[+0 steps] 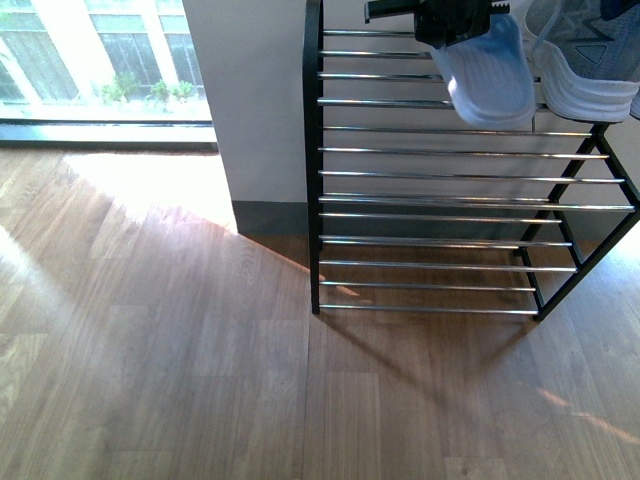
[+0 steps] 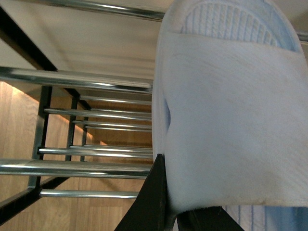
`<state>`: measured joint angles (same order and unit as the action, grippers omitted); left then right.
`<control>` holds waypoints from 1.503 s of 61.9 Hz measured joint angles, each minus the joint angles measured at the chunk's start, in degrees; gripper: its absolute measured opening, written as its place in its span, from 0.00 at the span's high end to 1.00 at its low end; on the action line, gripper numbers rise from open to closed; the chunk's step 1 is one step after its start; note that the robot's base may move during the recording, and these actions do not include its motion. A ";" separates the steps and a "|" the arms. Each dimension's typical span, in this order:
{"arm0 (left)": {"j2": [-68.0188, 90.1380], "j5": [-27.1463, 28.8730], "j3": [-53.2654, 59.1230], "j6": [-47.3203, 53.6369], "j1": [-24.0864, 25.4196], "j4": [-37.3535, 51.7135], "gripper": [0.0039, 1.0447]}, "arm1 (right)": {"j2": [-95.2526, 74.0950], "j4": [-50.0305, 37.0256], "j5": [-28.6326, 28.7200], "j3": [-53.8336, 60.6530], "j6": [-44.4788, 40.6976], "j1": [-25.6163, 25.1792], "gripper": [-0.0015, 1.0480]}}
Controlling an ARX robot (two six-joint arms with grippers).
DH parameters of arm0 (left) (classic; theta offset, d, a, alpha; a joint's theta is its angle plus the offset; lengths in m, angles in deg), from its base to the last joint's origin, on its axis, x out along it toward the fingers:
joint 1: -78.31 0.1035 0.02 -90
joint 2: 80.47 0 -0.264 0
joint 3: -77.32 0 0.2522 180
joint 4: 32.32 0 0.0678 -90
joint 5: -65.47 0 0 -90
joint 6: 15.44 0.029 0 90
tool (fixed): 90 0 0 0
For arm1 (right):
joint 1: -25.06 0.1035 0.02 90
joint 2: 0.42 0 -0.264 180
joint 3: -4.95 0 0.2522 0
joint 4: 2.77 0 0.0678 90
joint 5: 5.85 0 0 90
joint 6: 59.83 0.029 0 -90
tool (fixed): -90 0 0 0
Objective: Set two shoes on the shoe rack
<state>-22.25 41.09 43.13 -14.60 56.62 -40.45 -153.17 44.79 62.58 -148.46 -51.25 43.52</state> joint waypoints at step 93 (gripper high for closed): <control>0.00 0.00 0.00 -0.02 0.00 0.00 0.98 | 52.17 -84.52 10.32 88.78 -8.09 -7.54 0.71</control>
<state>-22.25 41.09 43.13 -14.62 56.62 -40.45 -101.00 -39.73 72.90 -59.68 -59.34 35.98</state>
